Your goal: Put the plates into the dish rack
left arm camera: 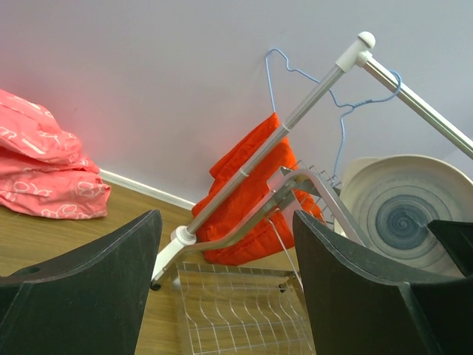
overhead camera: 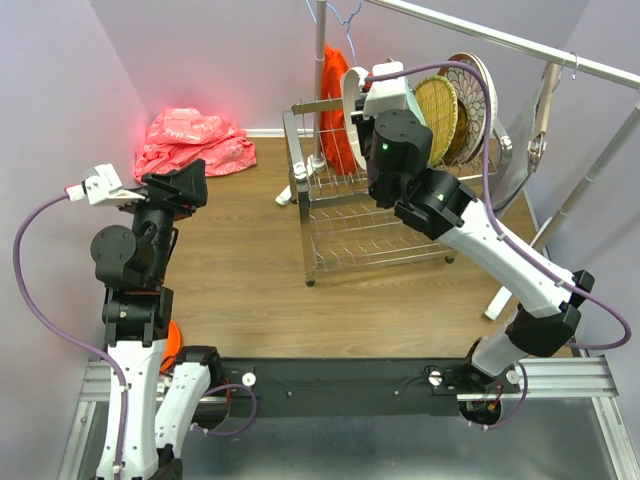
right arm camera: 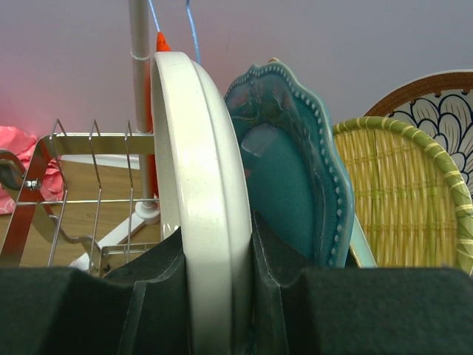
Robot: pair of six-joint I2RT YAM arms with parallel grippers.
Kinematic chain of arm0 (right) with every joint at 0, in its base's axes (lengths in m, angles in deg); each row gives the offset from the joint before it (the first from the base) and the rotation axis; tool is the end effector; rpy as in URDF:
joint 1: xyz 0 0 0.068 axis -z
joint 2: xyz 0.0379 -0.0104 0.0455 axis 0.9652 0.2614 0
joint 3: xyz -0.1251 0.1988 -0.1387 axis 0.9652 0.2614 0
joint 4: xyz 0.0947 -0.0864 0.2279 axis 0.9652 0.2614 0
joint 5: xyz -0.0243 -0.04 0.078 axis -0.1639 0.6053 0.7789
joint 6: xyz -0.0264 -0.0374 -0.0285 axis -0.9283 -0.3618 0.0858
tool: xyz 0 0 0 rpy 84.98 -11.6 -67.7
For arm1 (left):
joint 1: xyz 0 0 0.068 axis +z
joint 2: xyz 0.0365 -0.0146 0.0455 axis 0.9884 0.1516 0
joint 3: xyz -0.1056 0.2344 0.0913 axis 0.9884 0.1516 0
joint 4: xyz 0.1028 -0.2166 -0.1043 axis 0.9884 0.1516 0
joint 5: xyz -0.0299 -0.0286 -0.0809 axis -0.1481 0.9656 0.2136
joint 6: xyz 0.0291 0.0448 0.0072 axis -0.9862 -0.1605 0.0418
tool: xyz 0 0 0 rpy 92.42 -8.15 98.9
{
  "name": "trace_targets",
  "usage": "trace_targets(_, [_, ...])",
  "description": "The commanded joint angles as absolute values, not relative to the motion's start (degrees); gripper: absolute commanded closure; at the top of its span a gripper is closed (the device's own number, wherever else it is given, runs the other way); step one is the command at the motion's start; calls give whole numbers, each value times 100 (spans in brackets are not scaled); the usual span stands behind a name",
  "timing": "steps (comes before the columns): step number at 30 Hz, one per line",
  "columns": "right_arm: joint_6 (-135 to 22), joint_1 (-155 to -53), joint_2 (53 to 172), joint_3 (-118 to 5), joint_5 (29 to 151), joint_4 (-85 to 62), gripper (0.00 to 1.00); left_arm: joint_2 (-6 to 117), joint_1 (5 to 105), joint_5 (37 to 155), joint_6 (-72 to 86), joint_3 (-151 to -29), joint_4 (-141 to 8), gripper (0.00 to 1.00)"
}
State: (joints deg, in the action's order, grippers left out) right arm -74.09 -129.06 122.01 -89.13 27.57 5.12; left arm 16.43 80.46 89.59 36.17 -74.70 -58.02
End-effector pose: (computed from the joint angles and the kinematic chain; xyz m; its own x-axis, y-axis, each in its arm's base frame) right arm 0.2169 0.2512 0.5115 0.0073 -0.1795 -0.9837 0.0077 0.9837 -0.1795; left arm 0.1240 -0.0031 0.4380 0.1521 -0.6494 -0.7451 0.1934 0.7588 -0.6219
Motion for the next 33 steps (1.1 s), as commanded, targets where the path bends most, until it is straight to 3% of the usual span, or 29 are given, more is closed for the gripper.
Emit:
trace_targets(1, [-7194,-12908,12074,-9195,2694,416,76,1633,8216,8799,3571,-7438,-5870,20])
trace_targets(15, [-7247,-12951,12276,-9423,2703,487,69,1607,8225,8799,3554,-7411,-5879,19])
trace_targets(26, [-7344,-12934,12654,-9995,2571,478,96,1572,8251,8799,3510,-7446,-5809,18])
trace_targets(33, [-7344,-12934,12645,-9943,2501,478,97,1580,8251,8799,3518,-7446,-5791,18])
